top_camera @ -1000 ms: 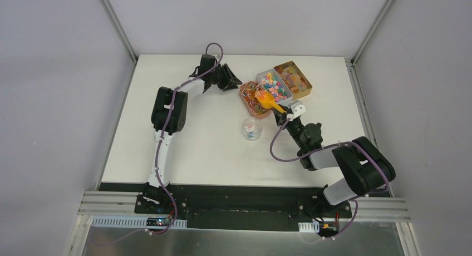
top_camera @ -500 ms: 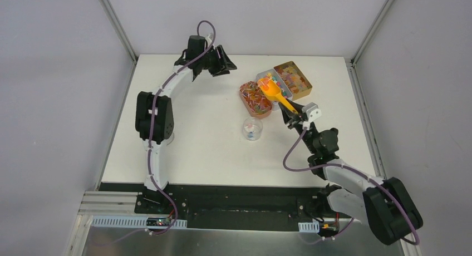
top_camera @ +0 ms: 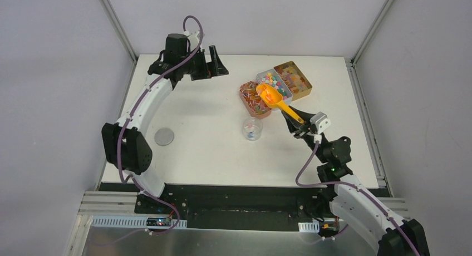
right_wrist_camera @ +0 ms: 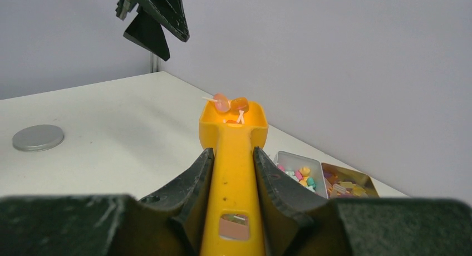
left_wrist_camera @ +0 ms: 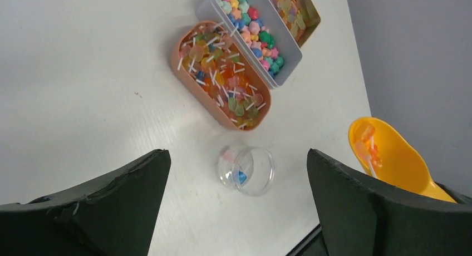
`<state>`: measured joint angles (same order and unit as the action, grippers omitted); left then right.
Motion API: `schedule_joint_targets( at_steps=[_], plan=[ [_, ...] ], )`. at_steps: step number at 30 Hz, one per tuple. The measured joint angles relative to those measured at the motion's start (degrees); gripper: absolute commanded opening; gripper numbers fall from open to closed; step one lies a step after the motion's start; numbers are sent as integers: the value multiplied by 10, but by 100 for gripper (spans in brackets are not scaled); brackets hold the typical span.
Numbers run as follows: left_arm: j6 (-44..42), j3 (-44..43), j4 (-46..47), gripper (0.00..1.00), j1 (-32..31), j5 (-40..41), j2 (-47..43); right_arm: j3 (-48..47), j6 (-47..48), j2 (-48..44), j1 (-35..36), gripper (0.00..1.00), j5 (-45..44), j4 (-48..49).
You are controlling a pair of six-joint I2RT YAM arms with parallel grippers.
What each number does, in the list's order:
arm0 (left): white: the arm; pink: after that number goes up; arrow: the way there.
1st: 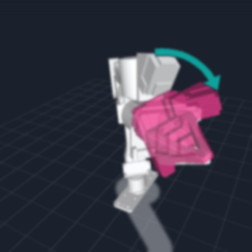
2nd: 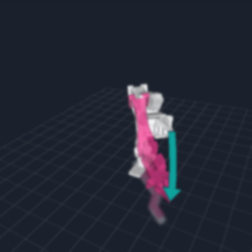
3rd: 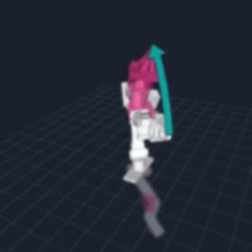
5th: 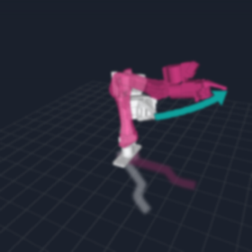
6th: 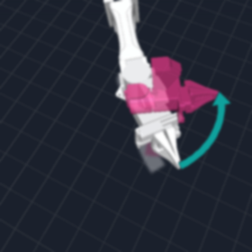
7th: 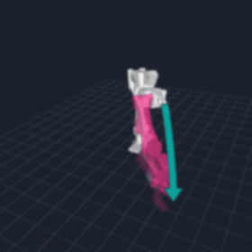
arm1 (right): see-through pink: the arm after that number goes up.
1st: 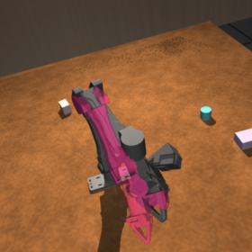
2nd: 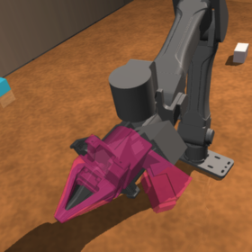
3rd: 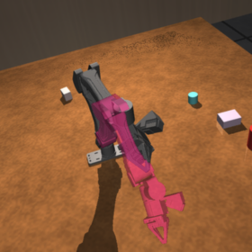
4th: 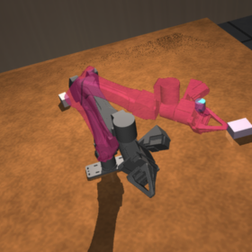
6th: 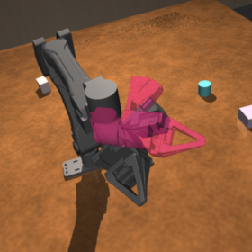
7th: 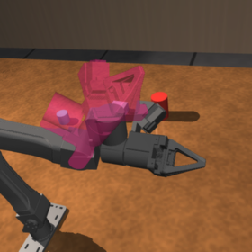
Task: Pack the candies
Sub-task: Place the fake candies in the packing bottle.
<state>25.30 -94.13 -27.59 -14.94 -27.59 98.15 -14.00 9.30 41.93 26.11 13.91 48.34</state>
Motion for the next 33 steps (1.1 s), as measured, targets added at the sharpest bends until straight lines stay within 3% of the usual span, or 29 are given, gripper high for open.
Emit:
schedule_joint_targets(
  at_steps=[15,33],
  plan=[
    [-92,212,-113,99,0,35,-268,0,-5,-140,20,0,36,-214],
    [-132,257,-128,99,0,65,-284,-32,-1,-128,98,0,-16,-423]
  ],
)
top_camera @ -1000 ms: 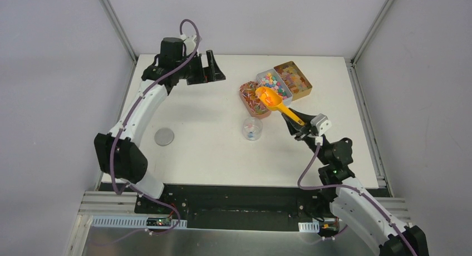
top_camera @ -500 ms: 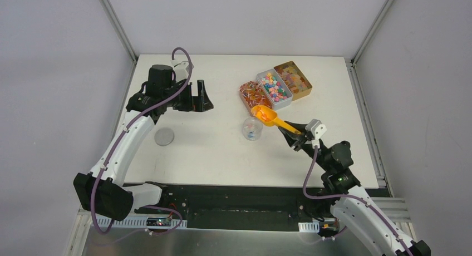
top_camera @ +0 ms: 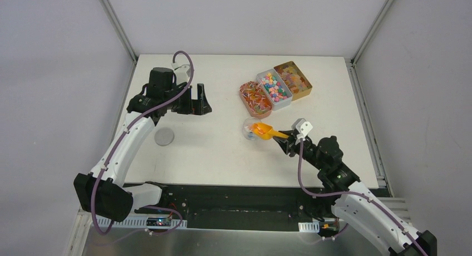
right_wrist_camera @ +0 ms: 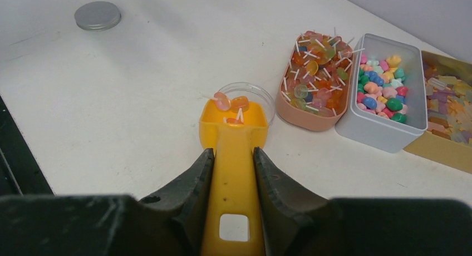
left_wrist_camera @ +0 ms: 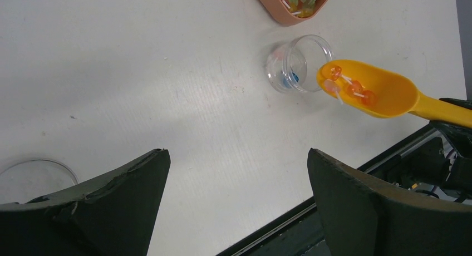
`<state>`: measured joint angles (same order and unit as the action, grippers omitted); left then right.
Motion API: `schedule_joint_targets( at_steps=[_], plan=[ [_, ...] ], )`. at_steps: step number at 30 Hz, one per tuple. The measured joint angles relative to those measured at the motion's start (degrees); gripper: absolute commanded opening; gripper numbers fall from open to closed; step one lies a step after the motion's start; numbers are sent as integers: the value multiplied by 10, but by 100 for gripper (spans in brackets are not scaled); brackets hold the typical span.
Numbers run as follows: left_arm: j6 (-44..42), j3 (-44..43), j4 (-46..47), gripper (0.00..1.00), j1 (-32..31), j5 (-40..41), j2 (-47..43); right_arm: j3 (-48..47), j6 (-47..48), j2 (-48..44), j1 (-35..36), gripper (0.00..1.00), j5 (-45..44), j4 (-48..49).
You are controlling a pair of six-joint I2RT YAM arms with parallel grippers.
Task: Pack the candies
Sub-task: Place the fake candies in the packing bottle.
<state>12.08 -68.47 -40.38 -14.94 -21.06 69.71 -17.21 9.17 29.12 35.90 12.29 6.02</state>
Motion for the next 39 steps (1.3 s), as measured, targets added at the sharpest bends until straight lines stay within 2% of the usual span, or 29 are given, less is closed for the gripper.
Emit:
schedule_joint_targets(
  at_steps=[22,39],
  plan=[
    [-11,0,-4,99,0,17,-12,-142,15,119,10,0,-56,-145],
    [-10,0,-21,99,0,130,-31,-312,9,220,13,0,-57,-312]
  ],
)
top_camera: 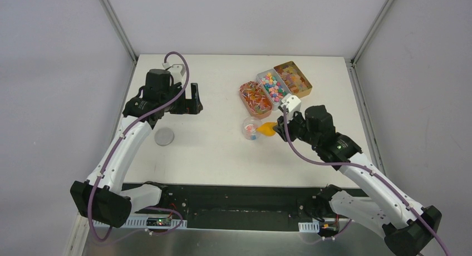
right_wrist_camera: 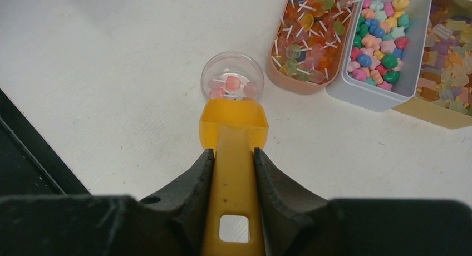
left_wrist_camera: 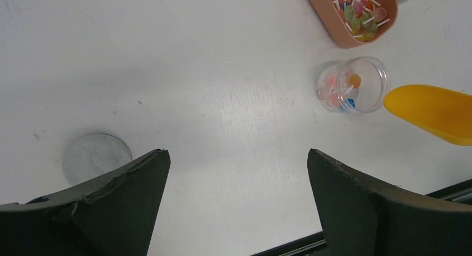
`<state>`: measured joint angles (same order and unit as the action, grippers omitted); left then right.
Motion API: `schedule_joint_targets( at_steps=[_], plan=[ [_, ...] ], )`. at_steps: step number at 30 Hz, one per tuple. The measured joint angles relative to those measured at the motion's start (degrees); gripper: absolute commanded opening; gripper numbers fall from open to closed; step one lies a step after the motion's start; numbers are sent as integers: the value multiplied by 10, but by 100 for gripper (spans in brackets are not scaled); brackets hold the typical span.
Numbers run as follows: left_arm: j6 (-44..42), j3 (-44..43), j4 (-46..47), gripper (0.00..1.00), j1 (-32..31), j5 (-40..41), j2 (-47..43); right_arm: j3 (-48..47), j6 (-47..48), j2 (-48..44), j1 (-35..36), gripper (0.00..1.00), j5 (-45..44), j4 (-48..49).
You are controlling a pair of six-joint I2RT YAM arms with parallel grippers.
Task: Pack the candies
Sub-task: Place the fake candies in the packing bottle, then scoop the fake candies from the storage box.
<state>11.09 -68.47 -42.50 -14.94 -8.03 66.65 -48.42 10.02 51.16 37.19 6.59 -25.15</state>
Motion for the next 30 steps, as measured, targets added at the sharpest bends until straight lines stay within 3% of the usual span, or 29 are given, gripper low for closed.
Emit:
schedule_joint_targets(
  at_steps=[9,15,25,30],
  plan=[
    [-2,0,-1,90,0,-5,-2,-67,-10,53,1,0,-11,-49],
    [17,2,14,74,0,-68,10,-88,-11,94,-2,0,-33,-33],
    [183,9,144,48,12,-164,115,-115,-5,203,-35,0,-55,59],
    [233,-28,205,43,12,-176,226,-131,9,245,-53,0,-68,82]
  ],
)
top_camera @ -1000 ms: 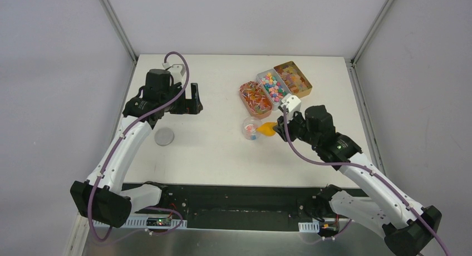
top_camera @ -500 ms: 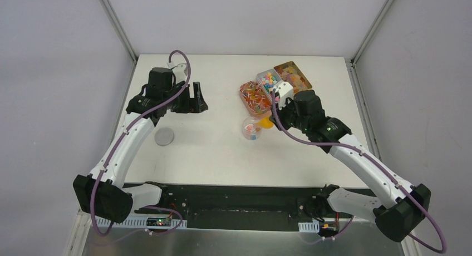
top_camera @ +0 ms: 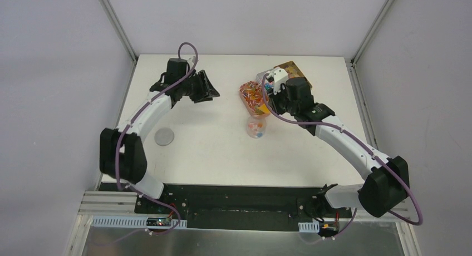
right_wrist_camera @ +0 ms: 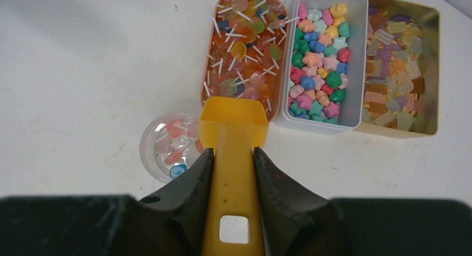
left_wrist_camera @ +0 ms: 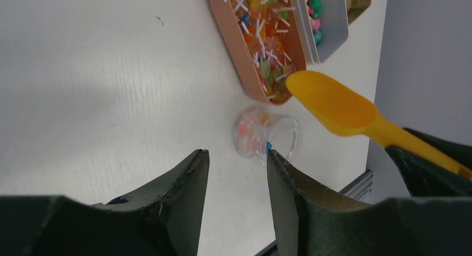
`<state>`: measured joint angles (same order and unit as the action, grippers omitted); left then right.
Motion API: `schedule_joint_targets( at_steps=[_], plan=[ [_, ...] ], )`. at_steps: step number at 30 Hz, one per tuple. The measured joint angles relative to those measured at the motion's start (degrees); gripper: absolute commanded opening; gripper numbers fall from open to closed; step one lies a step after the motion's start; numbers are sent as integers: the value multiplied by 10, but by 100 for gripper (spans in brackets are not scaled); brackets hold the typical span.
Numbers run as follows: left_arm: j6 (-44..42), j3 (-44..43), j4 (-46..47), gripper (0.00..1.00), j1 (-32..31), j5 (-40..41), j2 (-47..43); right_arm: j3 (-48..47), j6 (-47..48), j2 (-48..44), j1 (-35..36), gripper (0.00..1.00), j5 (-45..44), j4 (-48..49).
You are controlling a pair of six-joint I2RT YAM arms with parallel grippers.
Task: Pack the candies
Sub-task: Scoop the fake candies from the storage box.
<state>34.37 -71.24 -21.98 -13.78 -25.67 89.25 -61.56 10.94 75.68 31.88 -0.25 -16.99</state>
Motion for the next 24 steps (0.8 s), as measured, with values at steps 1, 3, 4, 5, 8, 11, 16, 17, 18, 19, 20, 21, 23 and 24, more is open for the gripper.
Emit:
schedule_joint_targets(
  at_steps=[1,3,4,5,8,11,16,17,18,19,20,21,23,24],
  plan=[
    [9,-14,11,43,0,-1,29,-2,2,6,-3,0,0,4],
    [21,-40,29,43,0,-3,81,-3,5,10,-8,0,3,9],
    [24,-50,37,43,0,-3,102,-4,7,10,-11,0,6,9],
    [27,-61,42,43,0,-3,122,-6,8,10,-13,0,8,10],
    [32,-96,56,40,0,-6,171,-7,14,11,-20,0,12,18],
    [40,-139,74,37,0,-14,219,-9,19,17,-26,0,12,25],
    [53,-201,96,34,-1,-19,284,-9,28,34,-30,0,19,28],
    [54,-214,99,33,-1,-19,297,-9,30,37,-30,0,23,28],
    [56,-226,101,33,-1,-20,310,-10,31,41,-30,0,26,28],
    [58,-236,103,32,-2,-20,323,-11,33,46,-30,0,29,28],
    [60,-246,107,31,-2,-21,335,-13,36,52,-30,0,33,28],
    [61,-253,110,31,-2,-21,345,-15,36,55,-30,0,34,27],
    [66,-269,114,30,-4,-21,368,-19,41,64,-30,0,39,26],
    [68,-278,115,29,-5,-22,380,-21,43,69,-30,0,41,26]
  ],
)
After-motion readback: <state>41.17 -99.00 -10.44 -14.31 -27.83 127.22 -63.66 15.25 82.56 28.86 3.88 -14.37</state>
